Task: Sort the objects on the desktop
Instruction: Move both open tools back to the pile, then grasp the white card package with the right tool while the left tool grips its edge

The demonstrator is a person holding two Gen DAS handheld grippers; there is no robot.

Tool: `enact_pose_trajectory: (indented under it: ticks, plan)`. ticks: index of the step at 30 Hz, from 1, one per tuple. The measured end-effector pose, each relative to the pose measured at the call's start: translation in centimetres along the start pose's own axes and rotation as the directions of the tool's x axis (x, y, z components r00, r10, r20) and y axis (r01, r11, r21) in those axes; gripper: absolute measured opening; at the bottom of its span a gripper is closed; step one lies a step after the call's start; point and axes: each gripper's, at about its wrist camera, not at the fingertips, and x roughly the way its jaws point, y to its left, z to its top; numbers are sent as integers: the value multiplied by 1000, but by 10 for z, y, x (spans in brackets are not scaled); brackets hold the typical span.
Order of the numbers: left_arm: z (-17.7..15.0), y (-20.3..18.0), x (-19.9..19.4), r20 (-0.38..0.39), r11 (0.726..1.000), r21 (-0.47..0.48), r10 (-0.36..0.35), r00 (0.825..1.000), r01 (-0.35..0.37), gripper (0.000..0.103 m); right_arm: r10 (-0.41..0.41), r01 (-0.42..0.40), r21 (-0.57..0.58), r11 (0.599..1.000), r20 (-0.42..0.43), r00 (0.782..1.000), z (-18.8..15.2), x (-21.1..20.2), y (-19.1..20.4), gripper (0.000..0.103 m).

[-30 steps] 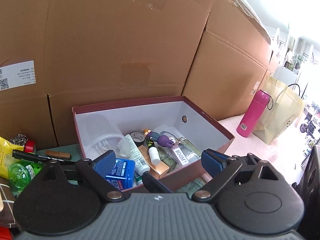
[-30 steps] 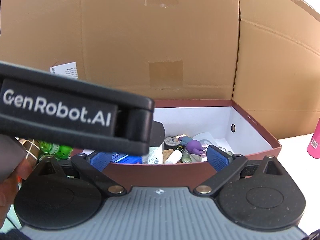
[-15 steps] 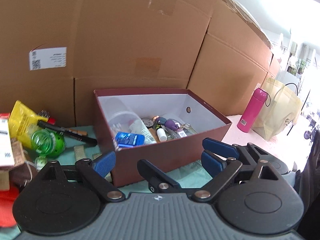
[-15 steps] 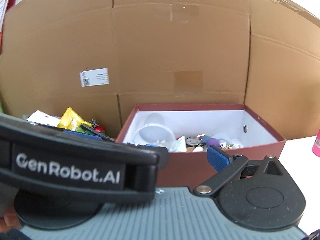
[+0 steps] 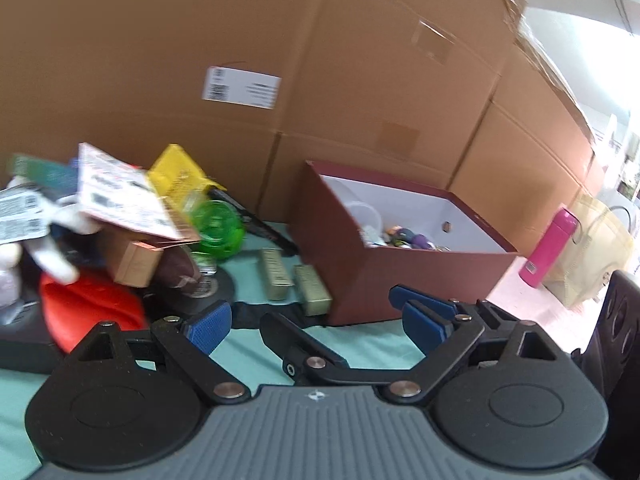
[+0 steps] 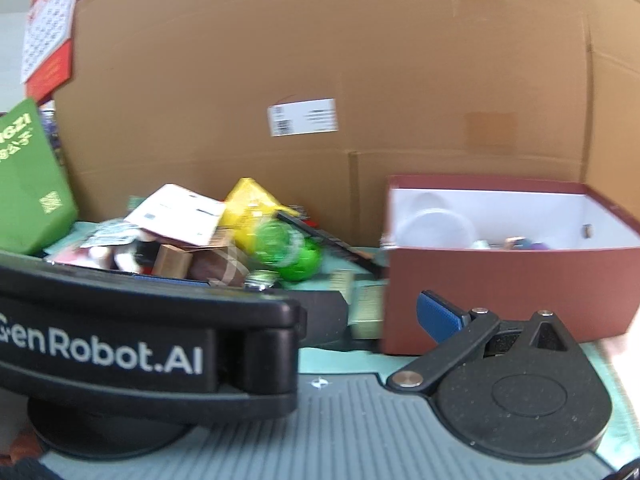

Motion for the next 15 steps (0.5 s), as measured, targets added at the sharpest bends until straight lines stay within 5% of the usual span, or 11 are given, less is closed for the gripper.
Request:
enact_pose_trajectory:
  ticks: [10,15]
  plan:
    - [15,52,-35,64,994,-88,68,996,-62,95,180,-180,-13,984,22,983,12,26,50,101]
    - [30,72,-43,105,989,-126,87,991,-74,95,203,-202,-22,979,40,978,23,38,61,100]
